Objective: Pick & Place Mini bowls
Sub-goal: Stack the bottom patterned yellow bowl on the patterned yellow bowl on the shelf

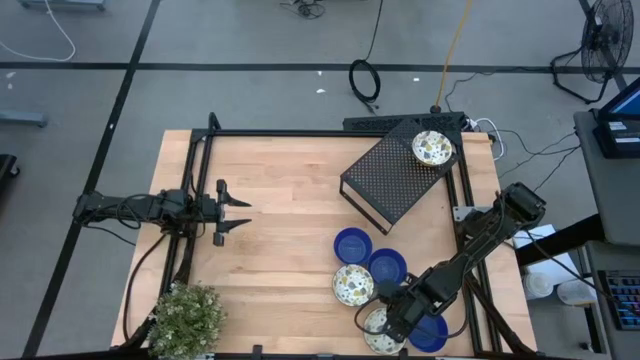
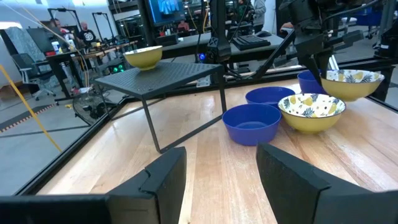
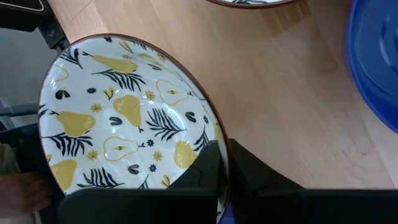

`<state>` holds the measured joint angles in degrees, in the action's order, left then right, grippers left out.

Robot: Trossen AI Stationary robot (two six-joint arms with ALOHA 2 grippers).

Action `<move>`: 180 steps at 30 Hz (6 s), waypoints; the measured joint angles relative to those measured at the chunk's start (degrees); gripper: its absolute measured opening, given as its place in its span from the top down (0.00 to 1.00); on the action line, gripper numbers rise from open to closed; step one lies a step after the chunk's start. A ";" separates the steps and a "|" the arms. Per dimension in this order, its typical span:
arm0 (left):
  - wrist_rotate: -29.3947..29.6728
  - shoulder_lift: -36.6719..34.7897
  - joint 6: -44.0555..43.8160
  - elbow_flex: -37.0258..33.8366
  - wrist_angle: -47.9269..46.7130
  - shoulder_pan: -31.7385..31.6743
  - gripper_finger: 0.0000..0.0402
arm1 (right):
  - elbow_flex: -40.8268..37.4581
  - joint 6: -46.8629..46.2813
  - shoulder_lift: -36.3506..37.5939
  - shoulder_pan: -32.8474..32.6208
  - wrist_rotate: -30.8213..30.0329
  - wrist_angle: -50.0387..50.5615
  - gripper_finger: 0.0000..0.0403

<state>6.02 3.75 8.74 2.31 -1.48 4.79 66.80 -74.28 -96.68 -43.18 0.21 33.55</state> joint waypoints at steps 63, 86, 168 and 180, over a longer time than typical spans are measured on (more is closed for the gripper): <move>0.00 -0.02 0.00 -0.02 0.01 0.01 0.51 | 0.07 59.74 14.43 2.03 -23.96 -8.29 0.99; 0.00 -0.02 0.01 0.00 0.01 -0.01 0.51 | -17.69 81.25 33.24 29.01 8.30 -34.25 0.99; 0.00 -0.02 0.00 -0.01 0.01 -0.01 0.51 | 38.51 66.01 16.26 102.45 -2.95 55.97 0.99; 0.00 -0.02 0.01 -0.01 0.01 0.00 0.51 | 29.65 57.28 18.67 98.79 -6.24 56.32 0.99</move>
<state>6.02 3.73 8.75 2.30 -1.48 4.78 96.45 -17.00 -78.01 55.61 -6.03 89.87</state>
